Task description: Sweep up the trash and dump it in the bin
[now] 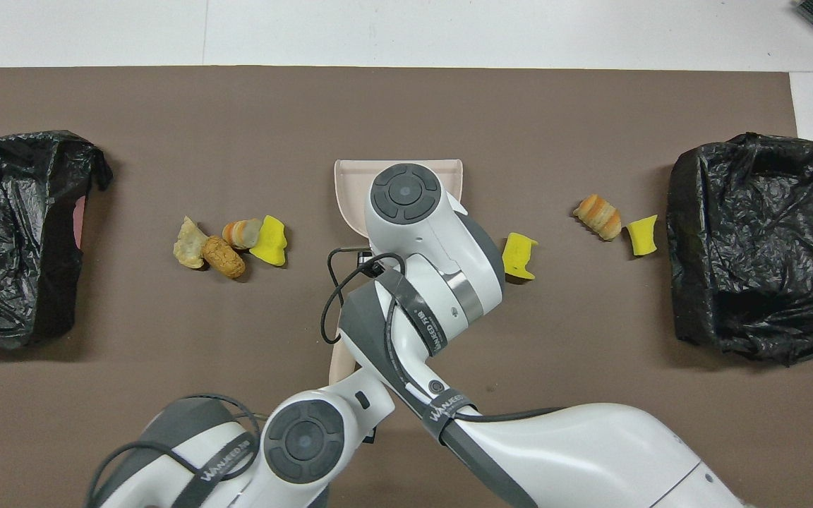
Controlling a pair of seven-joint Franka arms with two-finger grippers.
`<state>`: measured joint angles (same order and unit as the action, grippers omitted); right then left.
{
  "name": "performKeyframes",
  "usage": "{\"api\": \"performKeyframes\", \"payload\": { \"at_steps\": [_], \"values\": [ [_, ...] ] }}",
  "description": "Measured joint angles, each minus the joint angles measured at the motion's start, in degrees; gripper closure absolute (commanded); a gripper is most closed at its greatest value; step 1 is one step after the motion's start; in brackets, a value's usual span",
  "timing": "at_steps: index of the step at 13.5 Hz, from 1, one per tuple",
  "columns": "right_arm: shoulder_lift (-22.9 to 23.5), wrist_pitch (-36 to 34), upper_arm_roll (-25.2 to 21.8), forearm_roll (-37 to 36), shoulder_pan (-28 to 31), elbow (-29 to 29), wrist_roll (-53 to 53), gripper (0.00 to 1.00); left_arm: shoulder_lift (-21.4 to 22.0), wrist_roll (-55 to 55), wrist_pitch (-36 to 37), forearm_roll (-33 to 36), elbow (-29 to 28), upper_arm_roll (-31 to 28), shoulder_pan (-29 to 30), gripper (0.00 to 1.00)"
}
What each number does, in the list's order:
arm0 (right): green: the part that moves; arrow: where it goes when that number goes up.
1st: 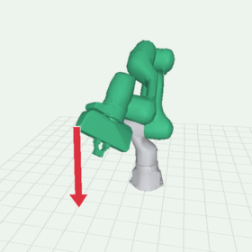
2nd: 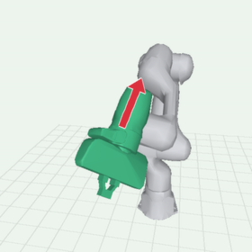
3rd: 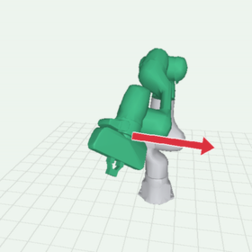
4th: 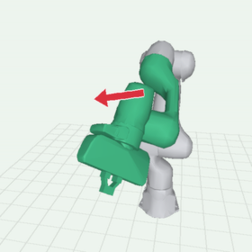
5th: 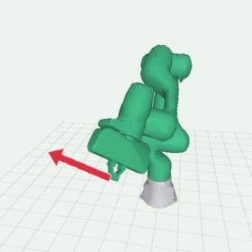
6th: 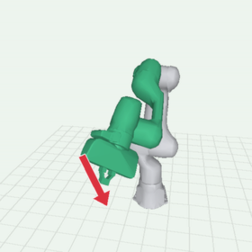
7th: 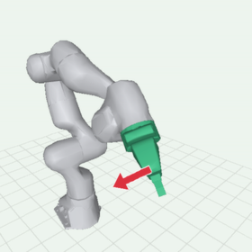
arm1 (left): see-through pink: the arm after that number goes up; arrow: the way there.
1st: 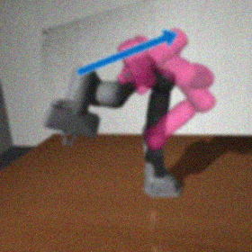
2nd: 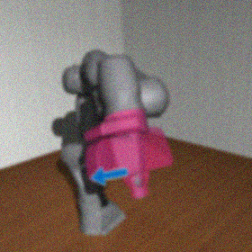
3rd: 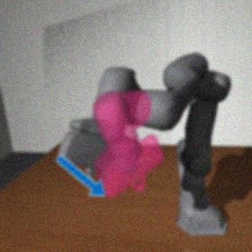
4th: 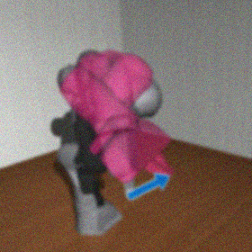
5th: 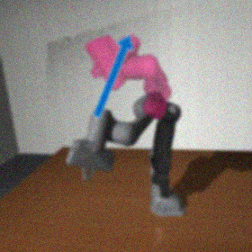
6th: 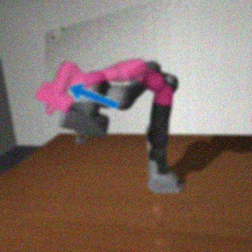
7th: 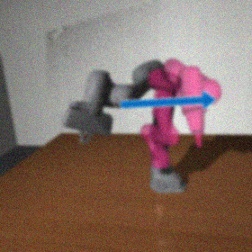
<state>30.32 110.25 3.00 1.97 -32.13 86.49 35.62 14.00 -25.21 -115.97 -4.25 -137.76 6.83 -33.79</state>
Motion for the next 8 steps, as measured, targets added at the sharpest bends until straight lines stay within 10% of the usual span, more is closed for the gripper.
{"api": "performKeyframes", "payload": {
  "at_steps": [8],
  "values": [
    [-4.4,-0.5,-1.3,-0.1,2.6,0.2,-24.2,1.0,2.6,12.7,0.3,3.6,1.7,-0.3,25.2,1.0]
  ]
}}
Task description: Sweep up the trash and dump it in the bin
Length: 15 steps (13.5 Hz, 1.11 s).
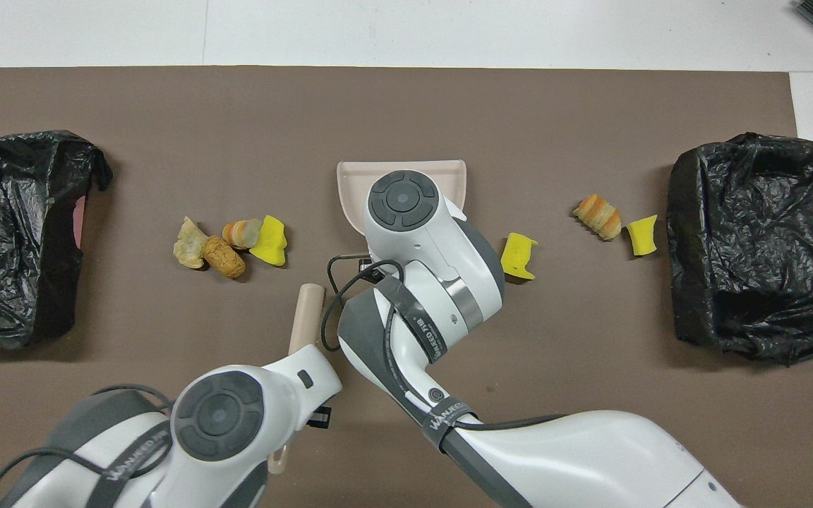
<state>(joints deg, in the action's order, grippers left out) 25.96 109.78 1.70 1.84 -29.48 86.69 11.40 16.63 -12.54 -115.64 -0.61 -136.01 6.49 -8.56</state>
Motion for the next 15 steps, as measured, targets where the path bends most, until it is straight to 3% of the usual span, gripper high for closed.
{"api": "performKeyframes", "payload": {
  "at_steps": [5,10,15],
  "values": [
    [-2.5,-5.8,-0.1,0.0,3.6,0.1,-19.7,1.0,-7.9,1.0,-4.7,0.1,6.7,-0.1,11.6,1.0],
    [-2.6,-8.2,-0.1,-4.9,3.8,0.7,-40.5,1.0,-15.9,1.3,-9.1,0.1,7.3,1.2,11.6,1.0],
    [-3.1,-8.1,0.0,-10.5,4.3,2.8,-55.5,1.0,-17.4,1.3,-9.1,-0.5,7.2,1.8,7.8,1.0]
  ]
}}
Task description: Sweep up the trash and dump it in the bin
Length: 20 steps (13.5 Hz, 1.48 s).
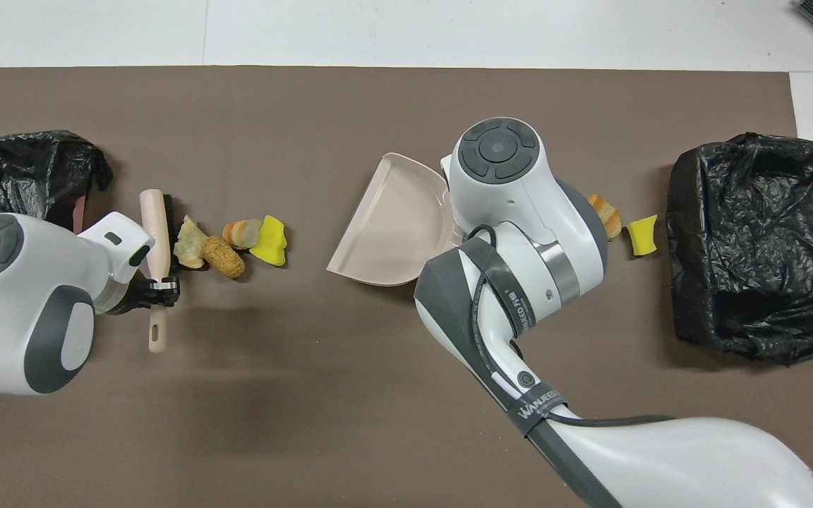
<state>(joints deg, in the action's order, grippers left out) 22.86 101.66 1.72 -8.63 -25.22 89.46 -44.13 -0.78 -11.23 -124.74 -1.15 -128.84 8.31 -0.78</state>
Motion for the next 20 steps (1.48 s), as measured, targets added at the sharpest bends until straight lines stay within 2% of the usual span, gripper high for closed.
{"api": "performKeyframes", "payload": {
  "at_steps": [5,8,14,20],
  "values": [
    [1.1,1.0,0.3,-6.0,-3.4,1.3,-1.9,1.0,0.0,-1.1,-1.6,-6.5,0.0,0.2,-6.2,1.0],
    [1.6,1.9,0.3,-8.1,-4.0,1.4,-2.6,1.0,0.0,-4.0,-2.1,-8.0,0.0,0.3,-10.3,1.0],
    [3.1,5.6,0.3,-8.4,-4.9,1.6,-2.9,1.0,-2.0,-4.6,-6.2,-13.7,0.3,0.6,-18.0,1.0],
    [3.1,5.9,0.3,-8.4,-5.0,1.6,-3.0,1.0,-1.7,-4.6,-3.6,-15.4,3.6,1.1,-20.6,1.0]
  ]
}}
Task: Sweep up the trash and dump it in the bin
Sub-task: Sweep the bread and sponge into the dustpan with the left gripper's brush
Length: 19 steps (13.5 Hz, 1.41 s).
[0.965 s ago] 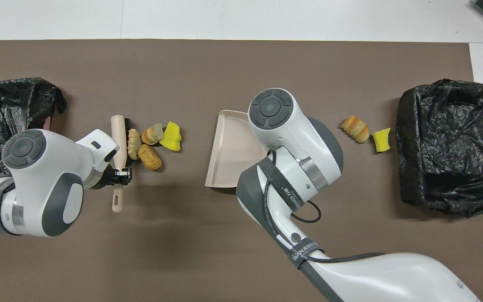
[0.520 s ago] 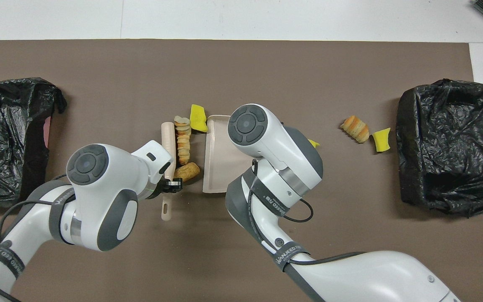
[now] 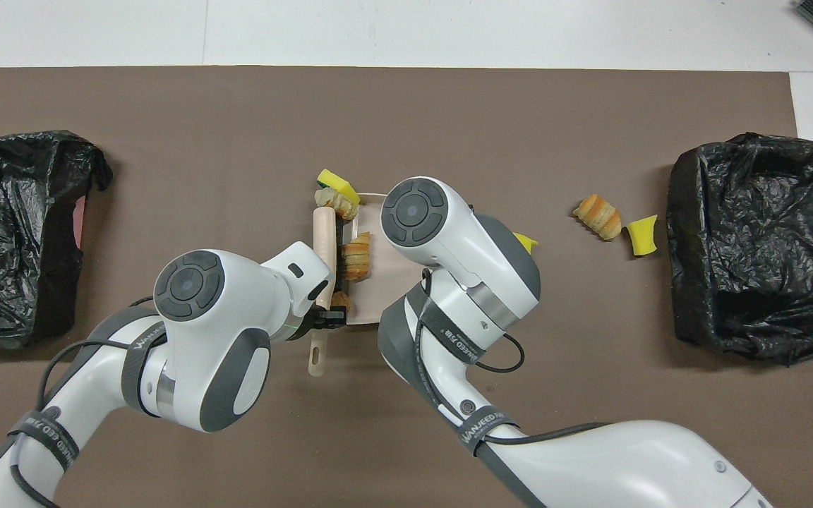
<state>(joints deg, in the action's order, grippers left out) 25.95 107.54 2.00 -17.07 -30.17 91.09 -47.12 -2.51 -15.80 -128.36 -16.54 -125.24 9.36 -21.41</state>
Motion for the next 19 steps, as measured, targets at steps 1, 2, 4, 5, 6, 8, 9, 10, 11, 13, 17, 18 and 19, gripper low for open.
{"api": "performKeyframes", "payload": {
  "at_steps": [1,2,4,5,6,8,9,10,11,13,17,18,19],
  "values": [
    [0.0,0.0,0.0,0.0,0.0,0.0,0.0,1.0,0.5,0.0,1.3,0.0,1.3,-0.1,0.0,1.0],
    [0.0,0.0,0.0,0.0,0.0,0.0,0.0,1.0,1.0,0.2,3.3,0.0,2.9,-0.4,0.0,1.0],
    [0.0,0.1,0.0,0.0,0.0,0.0,0.0,1.0,2.4,0.5,11.5,0.0,6.4,-1.6,0.5,1.0],
    [0.0,0.2,0.0,0.0,0.0,0.0,0.0,1.0,3.3,-0.4,16.3,0.0,7.1,-2.0,1.2,1.0],
    [0.0,0.2,0.0,0.0,0.0,0.0,0.0,1.0,4.3,-2.7,19.5,0.0,6.8,-2.2,1.8,1.0],
    [0.0,0.2,0.0,0.0,-0.1,0.0,0.0,1.0,6.5,-10.7,21.1,0.0,3.6,-2.3,2.2,1.0],
    [0.0,0.2,0.0,0.0,-0.1,0.0,0.0,1.0,7.5,-15.7,21.0,0.0,1.3,-2.1,2.2,1.0],
    [0.0,0.3,0.0,0.0,-0.1,0.0,0.0,1.0,8.4,-20.5,20.3,0.0,-1.0,-1.8,2.1,1.0],
    [0.0,0.3,0.0,0.0,-0.1,0.0,0.0,1.0,8.9,-24.8,18.4,0.0,-3.1,-1.6,2.1,1.0],
    [0.0,0.3,0.0,0.0,-0.1,0.0,0.0,1.0,9.2,-29.0,12.8,-0.1,-6.7,-1.2,1.3,1.0],
    [0.1,0.3,0.0,0.0,-0.1,0.0,0.0,1.0,8.7,-28.6,5.7,-2.6,-8.6,-0.9,-2.8,1.0],
    [0.1,0.3,0.0,0.0,-0.1,0.0,0.0,1.0,8.2,-26.1,3.7,-2.7,-8.6,-0.8,-4.0,1.0],
    [0.1,0.3,0.0,0.0,-0.1,0.0,0.0,1.0,7.5,-22.3,1.9,-2.7,-8.6,-0.8,-4.8,1.0]
  ]
}}
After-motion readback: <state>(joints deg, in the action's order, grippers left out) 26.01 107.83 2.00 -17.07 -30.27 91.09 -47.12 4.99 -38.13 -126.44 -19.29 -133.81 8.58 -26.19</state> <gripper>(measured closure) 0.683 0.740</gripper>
